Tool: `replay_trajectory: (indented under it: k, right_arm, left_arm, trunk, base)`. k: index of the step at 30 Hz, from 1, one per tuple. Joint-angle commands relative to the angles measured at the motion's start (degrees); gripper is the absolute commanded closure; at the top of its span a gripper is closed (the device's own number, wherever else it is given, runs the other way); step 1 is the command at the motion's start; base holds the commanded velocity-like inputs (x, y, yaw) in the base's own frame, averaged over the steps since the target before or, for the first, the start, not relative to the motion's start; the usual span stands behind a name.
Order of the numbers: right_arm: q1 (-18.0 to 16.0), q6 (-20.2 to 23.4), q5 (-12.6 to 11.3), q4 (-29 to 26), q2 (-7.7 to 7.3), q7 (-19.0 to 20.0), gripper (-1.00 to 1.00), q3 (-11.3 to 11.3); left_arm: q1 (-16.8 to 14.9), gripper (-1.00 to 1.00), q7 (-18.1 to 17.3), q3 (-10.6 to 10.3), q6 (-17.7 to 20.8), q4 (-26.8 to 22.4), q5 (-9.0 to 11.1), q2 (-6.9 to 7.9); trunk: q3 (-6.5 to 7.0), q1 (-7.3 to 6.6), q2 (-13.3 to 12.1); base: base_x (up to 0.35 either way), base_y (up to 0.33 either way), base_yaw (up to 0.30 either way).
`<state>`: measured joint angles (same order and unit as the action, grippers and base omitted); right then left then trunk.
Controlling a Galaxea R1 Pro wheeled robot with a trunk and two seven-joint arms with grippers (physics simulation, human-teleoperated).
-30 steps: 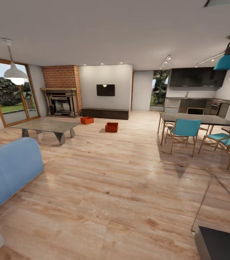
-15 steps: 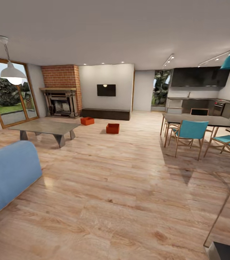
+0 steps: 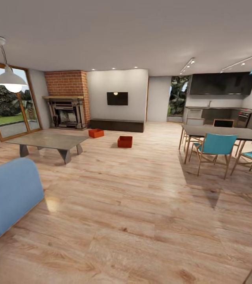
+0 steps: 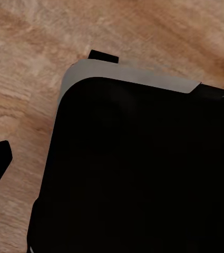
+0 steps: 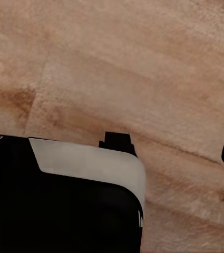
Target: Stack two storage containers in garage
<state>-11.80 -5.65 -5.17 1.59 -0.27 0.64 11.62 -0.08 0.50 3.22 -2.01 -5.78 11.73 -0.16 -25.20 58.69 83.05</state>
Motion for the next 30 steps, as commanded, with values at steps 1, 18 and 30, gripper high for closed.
replay_trajectory:
  k: [1,18,30]
  right_arm:
    - [-0.07,-0.34,-0.54,0.17,0.01,0.07,-1.00,0.48]
    - [-0.07,-0.28,-0.61,0.17,-0.12,0.02,-1.00,0.46]
    - [1.09,-0.66,-0.72,0.34,-1.14,-0.02,-1.00,0.45]
  left_arm:
    - [-0.01,-1.00,0.03,0.30,-0.10,-0.02,0.05,-0.02]
    - [-0.01,-1.00,0.05,0.30,-0.06,-0.02,0.07,-0.02]
    - [-0.01,-1.00,0.19,0.30,0.67,-1.47,-0.09,0.83]
  trunk:
    - [-0.05,0.03,0.03]
    - [-0.05,0.03,0.03]
    - [-0.05,0.03,0.03]
  base:
    - [0.328,0.129,0.000]
    - [0.328,0.129,0.000]
    - [0.329,0.125,0.000]
